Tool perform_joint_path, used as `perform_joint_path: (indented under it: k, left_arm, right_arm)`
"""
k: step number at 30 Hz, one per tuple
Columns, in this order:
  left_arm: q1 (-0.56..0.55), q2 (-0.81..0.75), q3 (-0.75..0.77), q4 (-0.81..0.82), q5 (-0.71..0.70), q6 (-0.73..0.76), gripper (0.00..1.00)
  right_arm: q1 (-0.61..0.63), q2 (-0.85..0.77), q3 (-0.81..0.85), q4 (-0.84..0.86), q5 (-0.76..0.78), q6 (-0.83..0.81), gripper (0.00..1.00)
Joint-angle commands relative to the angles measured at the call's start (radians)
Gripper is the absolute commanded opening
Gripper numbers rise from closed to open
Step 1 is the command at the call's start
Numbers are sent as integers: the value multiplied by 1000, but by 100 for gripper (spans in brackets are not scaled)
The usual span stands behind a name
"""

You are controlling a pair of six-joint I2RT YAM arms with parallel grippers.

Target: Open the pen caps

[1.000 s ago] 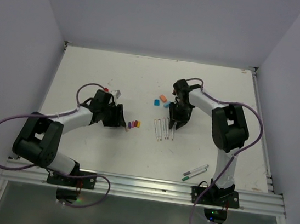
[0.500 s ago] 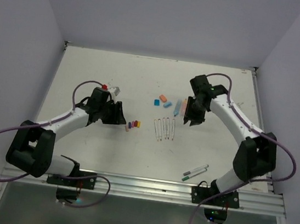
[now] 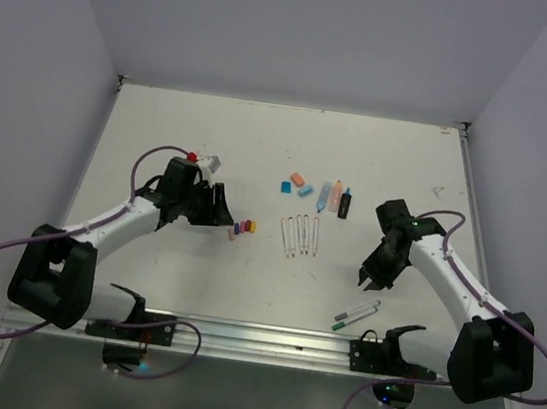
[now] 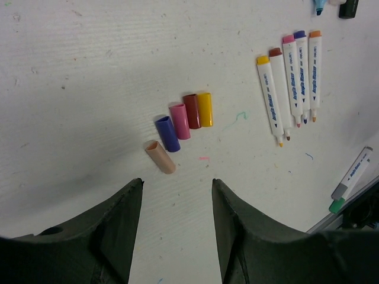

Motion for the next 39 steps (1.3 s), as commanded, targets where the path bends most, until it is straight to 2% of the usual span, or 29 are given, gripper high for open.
perform_joint_path:
  k: [1,9,18,26,39]
  left_arm:
    - [7,-26,33,3,25,-8,53]
    - [7,-41,33,-22,22,2,53]
    - [7,-43,33,-20,25,3,53]
    - [7,-31,30,-16,32,9,54]
    - [7,-31,33,-28,32,17,54]
  right_arm:
    - [-5,-34,-48,33,0,115,21]
    - [-7,-45,-102,42,17,192,20]
    - [-8,-17,-132,45,34,208,26]
    - [-8,-40,-157,14,54,213,26]
    - [-8,-4,-215,102,74,210,26]
